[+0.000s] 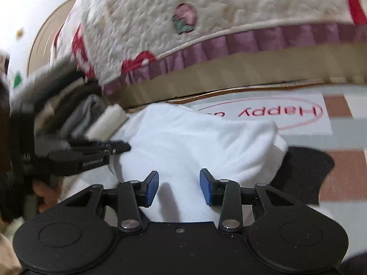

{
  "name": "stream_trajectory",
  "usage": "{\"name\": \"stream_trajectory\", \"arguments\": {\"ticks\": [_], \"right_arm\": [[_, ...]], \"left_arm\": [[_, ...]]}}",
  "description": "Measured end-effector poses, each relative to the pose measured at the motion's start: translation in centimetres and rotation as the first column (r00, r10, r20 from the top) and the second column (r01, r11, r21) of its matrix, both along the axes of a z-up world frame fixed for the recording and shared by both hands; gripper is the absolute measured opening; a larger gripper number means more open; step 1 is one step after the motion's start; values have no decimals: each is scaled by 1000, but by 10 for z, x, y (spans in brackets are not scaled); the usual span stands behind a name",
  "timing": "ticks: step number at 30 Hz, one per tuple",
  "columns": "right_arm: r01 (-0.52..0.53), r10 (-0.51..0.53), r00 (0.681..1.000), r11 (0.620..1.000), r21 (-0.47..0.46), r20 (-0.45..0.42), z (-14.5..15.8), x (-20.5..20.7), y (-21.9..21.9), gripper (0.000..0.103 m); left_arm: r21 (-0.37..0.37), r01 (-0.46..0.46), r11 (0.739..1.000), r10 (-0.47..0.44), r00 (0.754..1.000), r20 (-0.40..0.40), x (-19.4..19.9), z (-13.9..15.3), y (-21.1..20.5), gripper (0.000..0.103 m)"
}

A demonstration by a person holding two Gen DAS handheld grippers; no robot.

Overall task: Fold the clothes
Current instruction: 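Grasp the folded shirt's edges with both grippers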

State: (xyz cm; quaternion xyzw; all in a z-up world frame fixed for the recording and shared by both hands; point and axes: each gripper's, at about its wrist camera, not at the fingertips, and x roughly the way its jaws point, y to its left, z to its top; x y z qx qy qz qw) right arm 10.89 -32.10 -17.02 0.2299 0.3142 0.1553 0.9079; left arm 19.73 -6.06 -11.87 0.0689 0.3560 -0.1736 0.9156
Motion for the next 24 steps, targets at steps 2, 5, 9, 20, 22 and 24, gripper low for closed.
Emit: {"name": "stream_trajectory", "arguments": {"ticks": [2, 5, 9, 20, 22, 24], "right_arm": [[57, -54, 998, 990, 128, -26, 6, -7, -17, 46], [137, -129, 990, 962, 236, -48, 9, -22, -36, 54], [179, -150, 982, 935, 307, -115, -3, -22, -50, 53], [334, -234, 921, 885, 324, -311, -30, -11, -67, 73], [351, -232, 911, 871, 344, -342, -39, -4, -69, 81], [355, -234, 910, 867, 351, -341, -45, 5, -68, 82]], "left_arm": [[-85, -29, 996, 28, 1000, -13, -3, 8, 14, 31], [-247, -102, 964, 88, 994, -67, -9, 14, 44, 52], [-384, -181, 906, 77, 959, -271, -8, -7, 69, 52], [-572, -403, 714, 129, 880, -458, 9, -59, 73, 58], [-588, -428, 686, 155, 876, -457, 14, -60, 74, 61], [-608, -458, 648, 179, 868, -463, 21, -63, 74, 66]]}}
